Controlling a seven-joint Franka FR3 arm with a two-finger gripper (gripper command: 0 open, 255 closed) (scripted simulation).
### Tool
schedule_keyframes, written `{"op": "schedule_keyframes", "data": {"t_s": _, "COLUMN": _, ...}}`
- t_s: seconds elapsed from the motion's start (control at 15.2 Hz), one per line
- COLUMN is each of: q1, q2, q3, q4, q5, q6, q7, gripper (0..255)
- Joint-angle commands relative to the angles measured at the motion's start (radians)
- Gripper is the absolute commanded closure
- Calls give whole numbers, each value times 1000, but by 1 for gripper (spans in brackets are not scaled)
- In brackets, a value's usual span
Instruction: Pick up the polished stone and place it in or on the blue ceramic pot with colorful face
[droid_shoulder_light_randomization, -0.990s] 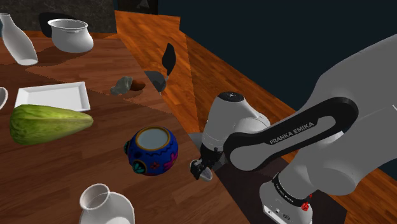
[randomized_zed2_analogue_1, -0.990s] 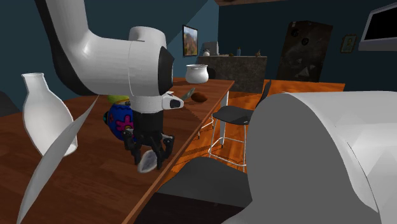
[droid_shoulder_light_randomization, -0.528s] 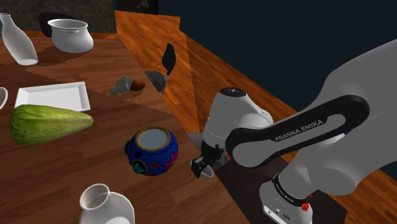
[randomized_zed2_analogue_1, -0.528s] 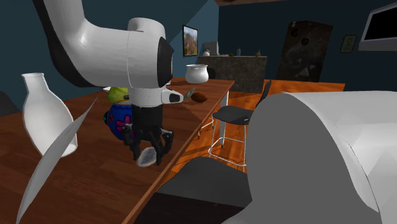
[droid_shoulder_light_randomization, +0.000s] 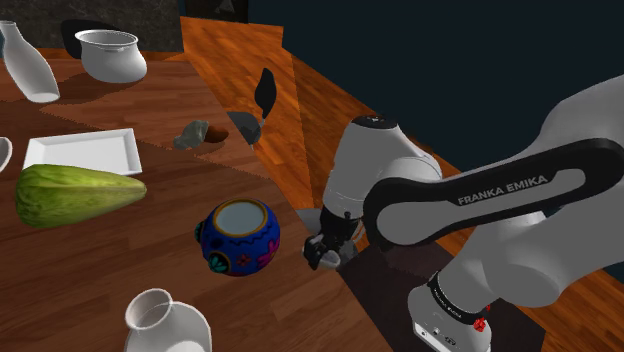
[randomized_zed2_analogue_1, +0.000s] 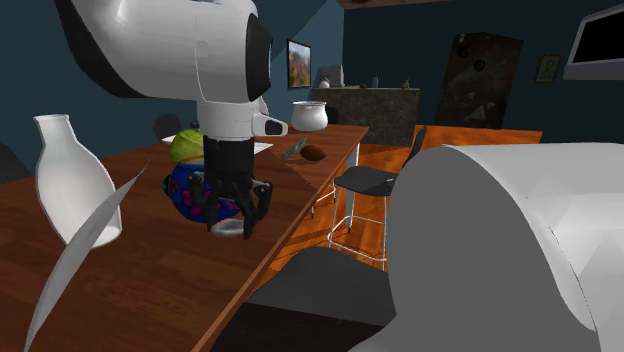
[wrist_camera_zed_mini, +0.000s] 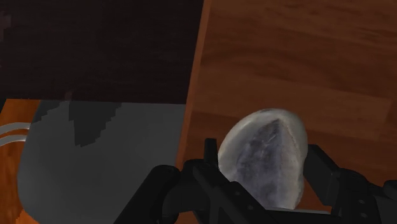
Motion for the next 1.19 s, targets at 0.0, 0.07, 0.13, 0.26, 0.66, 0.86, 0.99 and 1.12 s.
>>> {"op": "schedule_keyframes", "data": {"t_s": 0.0, "q1": 2, "q2": -31, "q3": -8, "q4": 12, "q5": -5, "q6": -43, "q7": 5, "gripper": 255}}
{"op": "schedule_keyframes", "data": {"t_s": 0.07, "q1": 2, "q2": -44, "q3": -12, "q4": 18, "q5": -8, "q6": -61, "q7": 7, "gripper": 255}}
{"op": "schedule_keyframes", "data": {"t_s": 0.13, "q1": 2, "q2": -56, "q3": -16, "q4": 24, "q5": -12, "q6": -80, "q7": 9, "gripper": 255}}
{"op": "schedule_keyframes", "data": {"t_s": 0.26, "q1": 1, "q2": -78, "q3": -24, "q4": 38, "q5": -18, "q6": -116, "q7": 13, "gripper": 255}}
{"op": "schedule_keyframes", "data": {"t_s": 0.66, "q1": -2, "q2": -136, "q3": -48, "q4": 85, "q5": -39, "q6": -220, "q7": 23, "gripper": 255}}
{"op": "schedule_keyframes", "data": {"t_s": 0.86, "q1": -3, "q2": -158, "q3": -60, "q4": 112, "q5": -49, "q6": -269, "q7": 29, "gripper": 255}}
{"op": "schedule_keyframes", "data": {"t_s": 0.99, "q1": -5, "q2": -172, "q3": -67, "q4": 131, "q5": -56, "q6": -301, "q7": 32, "gripper": 255}}
{"op": "schedule_keyframes", "data": {"t_s": 1.12, "q1": -7, "q2": -183, "q3": -75, "q4": 150, "q5": -63, "q6": -332, "q7": 36, "gripper": 255}}
